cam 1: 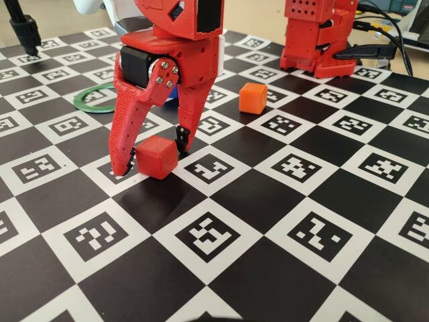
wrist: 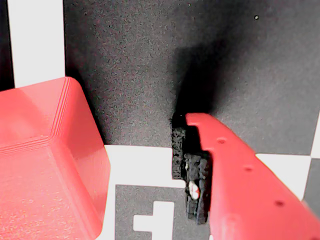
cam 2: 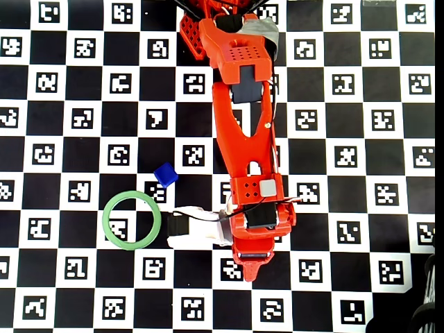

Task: Grab the red cube then put it in the green circle then put the blue cube on top and finally the orange cube on top

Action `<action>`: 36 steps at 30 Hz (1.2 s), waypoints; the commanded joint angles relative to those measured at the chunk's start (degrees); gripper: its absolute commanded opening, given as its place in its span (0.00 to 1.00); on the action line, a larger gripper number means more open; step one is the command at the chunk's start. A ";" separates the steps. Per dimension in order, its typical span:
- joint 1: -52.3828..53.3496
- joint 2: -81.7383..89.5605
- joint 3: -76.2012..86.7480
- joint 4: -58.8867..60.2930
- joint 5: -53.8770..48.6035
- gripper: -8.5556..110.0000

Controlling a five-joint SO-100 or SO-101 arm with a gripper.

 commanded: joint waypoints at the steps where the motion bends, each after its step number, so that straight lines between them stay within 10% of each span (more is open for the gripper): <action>1: -0.44 2.37 -4.48 -0.53 -1.49 0.43; 36: -0.88 -0.44 -8.88 -1.76 -19.34 0.42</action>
